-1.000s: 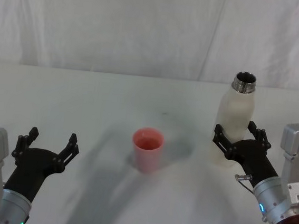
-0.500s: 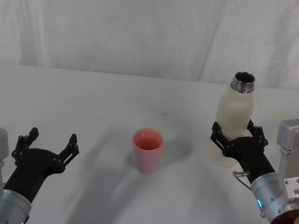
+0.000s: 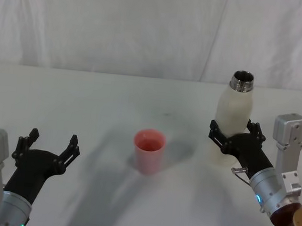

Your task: Grasp the thermos with one hand and pour water into the cup lid.

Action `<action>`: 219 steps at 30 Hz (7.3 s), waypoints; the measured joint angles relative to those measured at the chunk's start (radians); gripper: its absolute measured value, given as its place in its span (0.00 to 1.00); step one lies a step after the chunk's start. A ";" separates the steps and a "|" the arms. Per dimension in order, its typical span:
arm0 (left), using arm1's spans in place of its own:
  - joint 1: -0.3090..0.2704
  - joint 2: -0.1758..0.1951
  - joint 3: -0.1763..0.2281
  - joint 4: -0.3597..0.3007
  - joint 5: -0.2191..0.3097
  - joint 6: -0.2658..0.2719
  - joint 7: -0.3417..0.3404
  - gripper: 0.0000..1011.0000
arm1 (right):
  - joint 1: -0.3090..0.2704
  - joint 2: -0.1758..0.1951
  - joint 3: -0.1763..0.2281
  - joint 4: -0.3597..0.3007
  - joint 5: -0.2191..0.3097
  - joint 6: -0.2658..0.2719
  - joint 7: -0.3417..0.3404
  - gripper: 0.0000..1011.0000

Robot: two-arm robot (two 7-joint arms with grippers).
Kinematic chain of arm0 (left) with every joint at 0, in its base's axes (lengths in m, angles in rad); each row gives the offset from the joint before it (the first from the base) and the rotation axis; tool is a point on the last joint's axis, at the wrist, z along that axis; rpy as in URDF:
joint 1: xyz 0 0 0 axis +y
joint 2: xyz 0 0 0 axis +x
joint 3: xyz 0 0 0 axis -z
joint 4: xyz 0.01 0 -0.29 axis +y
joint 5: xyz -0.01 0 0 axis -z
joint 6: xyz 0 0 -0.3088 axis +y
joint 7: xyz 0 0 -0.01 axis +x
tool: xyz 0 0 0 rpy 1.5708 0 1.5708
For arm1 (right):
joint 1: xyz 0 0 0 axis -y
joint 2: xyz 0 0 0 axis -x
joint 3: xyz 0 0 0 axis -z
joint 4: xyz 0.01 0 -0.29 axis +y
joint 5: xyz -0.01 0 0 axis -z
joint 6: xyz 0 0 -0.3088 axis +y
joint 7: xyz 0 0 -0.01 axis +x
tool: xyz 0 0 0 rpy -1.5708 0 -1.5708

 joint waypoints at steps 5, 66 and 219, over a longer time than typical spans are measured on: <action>0.000 0.000 0.000 0.000 0.000 0.000 0.000 0.99 | 0.011 0.000 0.000 0.012 0.002 0.002 0.001 0.99; 0.000 0.000 0.000 0.000 0.000 0.000 0.000 0.99 | 0.072 0.108 -0.075 -0.100 -0.170 0.093 0.006 0.95; 0.000 0.000 0.000 0.000 0.000 0.000 0.000 0.99 | 0.224 0.297 -0.440 -0.107 -1.128 0.176 -0.106 0.95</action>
